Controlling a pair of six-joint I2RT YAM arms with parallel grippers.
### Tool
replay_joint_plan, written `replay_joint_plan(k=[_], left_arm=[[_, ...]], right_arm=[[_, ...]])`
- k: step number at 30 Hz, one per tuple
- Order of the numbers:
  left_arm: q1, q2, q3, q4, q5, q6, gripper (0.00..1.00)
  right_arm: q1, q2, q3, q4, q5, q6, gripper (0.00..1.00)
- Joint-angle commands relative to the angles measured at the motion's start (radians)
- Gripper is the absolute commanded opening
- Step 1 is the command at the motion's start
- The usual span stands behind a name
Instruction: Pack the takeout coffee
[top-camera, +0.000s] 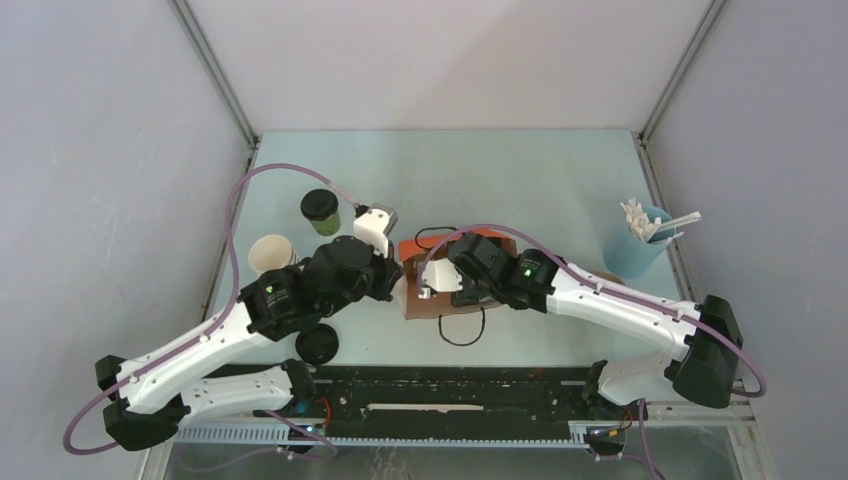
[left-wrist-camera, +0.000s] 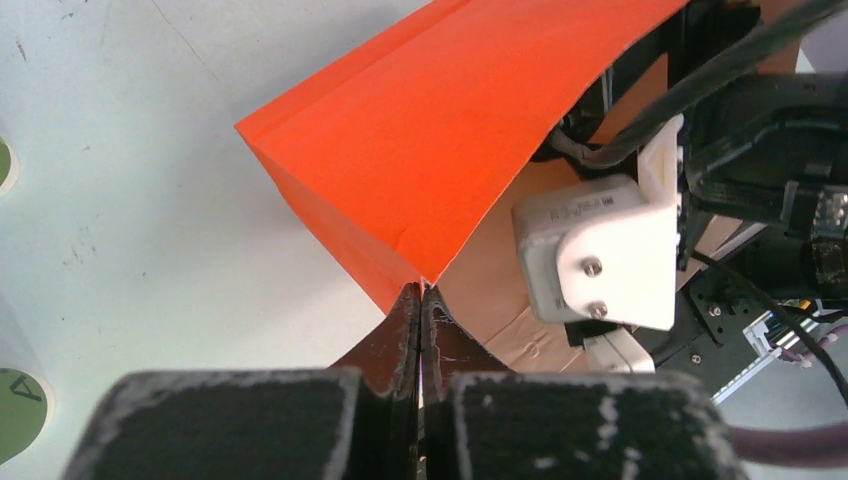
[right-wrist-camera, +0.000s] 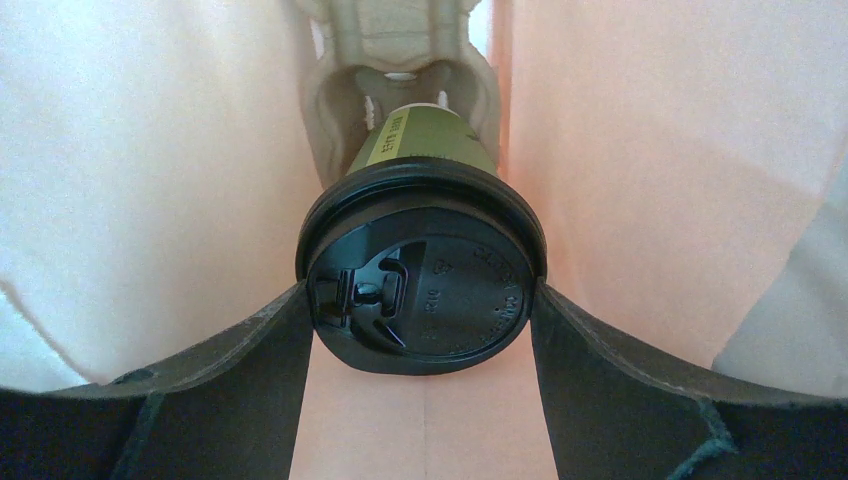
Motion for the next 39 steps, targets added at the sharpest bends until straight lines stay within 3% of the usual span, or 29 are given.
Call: replay_joint_plan(k=[1,22,29,34,39], left_arm=[[-0.004,0.003,0.050,0.008,0.006,0.005,0.00],[0.005,0.033,0.118,-0.042,-0.044,0.015,0.00],[0.011,0.031,0.116,-0.048,-0.043,0.015,0.00],[0.014,0.035,0.117,-0.045,-0.034,0.019,0.00],[0.016,0.037,0.117,-0.045,-0.030,0.020,0.00]], right_arm=[[-0.045,0.001,0.030,0.119,-0.016,-0.067,0.51],[-0.118,0.017,0.002,0.162,-0.214,-0.175,0.55],[-0.129,0.010,-0.003,0.089,-0.305,-0.230,0.56],[-0.136,0.036,-0.004,0.061,-0.312,-0.250,0.56],[-0.122,0.065,-0.032,0.142,-0.200,-0.244,0.56]])
